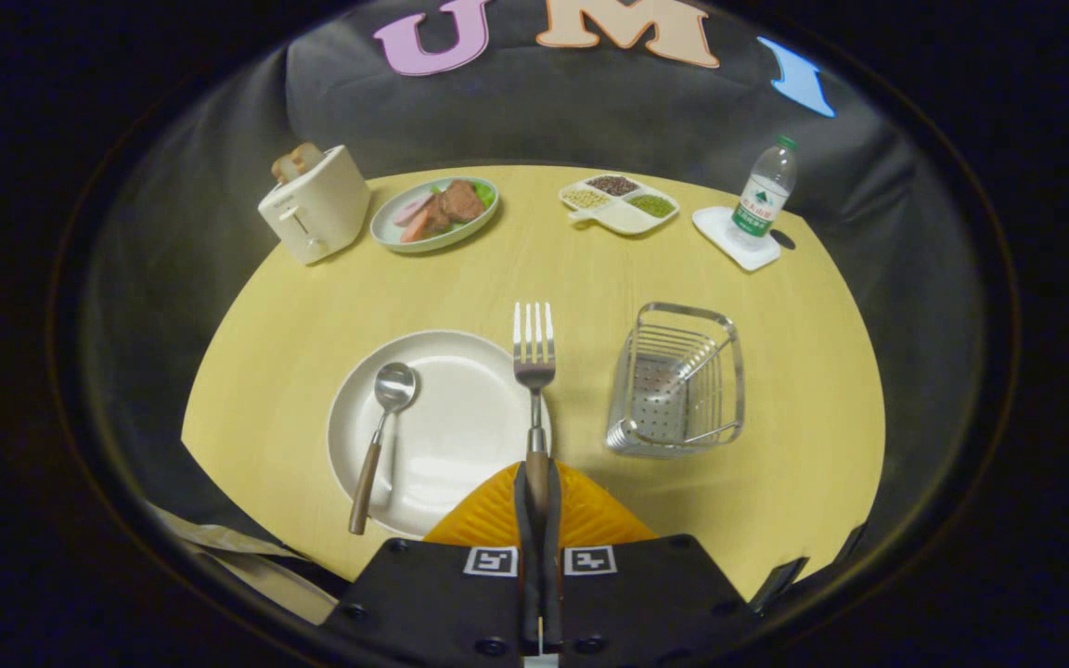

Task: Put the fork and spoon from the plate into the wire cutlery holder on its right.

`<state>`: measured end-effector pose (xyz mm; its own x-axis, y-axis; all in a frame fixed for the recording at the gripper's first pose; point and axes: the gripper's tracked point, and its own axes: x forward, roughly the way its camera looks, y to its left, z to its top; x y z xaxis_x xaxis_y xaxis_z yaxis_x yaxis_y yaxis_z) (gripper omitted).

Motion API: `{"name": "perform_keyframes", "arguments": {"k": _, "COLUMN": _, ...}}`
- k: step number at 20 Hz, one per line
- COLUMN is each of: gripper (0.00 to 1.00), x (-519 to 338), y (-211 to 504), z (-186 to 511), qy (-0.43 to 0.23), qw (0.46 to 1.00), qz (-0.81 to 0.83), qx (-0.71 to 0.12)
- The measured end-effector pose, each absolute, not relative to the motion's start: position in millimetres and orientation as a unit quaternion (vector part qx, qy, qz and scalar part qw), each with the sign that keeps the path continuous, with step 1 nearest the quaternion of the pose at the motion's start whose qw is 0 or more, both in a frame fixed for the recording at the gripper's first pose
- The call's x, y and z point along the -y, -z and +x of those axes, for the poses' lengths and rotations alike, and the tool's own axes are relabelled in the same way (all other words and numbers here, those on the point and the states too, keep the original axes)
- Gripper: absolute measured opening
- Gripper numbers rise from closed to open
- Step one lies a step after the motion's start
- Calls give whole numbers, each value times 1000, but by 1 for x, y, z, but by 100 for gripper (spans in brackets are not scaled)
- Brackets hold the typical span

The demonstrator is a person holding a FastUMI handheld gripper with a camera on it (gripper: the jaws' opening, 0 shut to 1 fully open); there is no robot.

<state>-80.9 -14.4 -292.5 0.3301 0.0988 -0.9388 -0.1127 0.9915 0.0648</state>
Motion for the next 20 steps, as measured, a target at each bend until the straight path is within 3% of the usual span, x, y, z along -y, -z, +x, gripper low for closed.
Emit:
{"name": "perform_keyframes", "arguments": {"k": 10, "gripper": 6, "x": 79, "y": 284, "z": -73, "qy": -7, "qw": 809, "qz": 0, "qx": -588}}
{"name": "perform_keyframes", "arguments": {"k": 20, "gripper": 7, "x": 107, "y": 292, "z": -78, "qy": -31, "qw": 757, "qz": -43, "qx": -652}}
